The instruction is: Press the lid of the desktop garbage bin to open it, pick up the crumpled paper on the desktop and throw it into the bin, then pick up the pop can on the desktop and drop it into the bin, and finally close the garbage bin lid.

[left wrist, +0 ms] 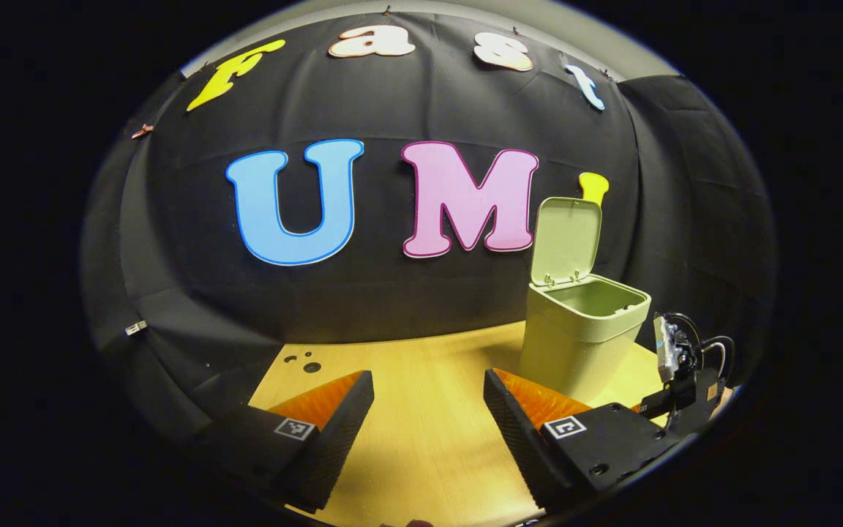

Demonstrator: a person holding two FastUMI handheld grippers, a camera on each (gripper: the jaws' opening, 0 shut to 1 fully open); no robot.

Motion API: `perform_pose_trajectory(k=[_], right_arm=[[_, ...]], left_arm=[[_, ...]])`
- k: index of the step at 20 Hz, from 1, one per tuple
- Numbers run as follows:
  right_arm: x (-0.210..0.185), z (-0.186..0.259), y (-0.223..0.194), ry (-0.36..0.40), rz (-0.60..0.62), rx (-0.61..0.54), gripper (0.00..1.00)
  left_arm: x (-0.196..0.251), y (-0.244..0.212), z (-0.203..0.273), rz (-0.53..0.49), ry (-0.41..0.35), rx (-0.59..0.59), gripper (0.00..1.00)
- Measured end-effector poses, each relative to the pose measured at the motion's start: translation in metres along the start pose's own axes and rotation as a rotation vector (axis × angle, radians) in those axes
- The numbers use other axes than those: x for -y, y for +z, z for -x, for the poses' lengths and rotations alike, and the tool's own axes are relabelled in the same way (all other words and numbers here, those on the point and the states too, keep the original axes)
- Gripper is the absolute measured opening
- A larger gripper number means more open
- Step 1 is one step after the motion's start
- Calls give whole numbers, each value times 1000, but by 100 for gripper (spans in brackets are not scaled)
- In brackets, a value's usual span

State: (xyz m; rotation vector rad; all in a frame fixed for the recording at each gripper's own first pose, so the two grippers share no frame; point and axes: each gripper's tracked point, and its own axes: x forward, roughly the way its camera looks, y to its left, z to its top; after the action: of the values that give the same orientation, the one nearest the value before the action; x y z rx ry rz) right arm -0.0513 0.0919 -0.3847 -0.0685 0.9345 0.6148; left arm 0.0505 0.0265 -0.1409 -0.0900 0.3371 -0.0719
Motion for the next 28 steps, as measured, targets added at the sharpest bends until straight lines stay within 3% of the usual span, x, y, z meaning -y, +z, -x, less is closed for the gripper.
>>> perform_pose_trajectory(k=[9,10,11,16,28], right_arm=[[6,-24,-15,4,17,-70,92],[9,-24,-16,1,15,-77,91],[8,-23,-14,2,11,-71,84],[12,-13,-8,4,-6,-49,84],[26,76,103,24,-143,222,84]], left_arm=[[-18,-6,-4,14,40,-22,98],[-18,-7,-5,18,40,-25,98],[-17,-7,-6,21,43,-27,98],[-14,-10,-12,22,40,-37,98],[6,-8,-21,26,15,-28,98]])
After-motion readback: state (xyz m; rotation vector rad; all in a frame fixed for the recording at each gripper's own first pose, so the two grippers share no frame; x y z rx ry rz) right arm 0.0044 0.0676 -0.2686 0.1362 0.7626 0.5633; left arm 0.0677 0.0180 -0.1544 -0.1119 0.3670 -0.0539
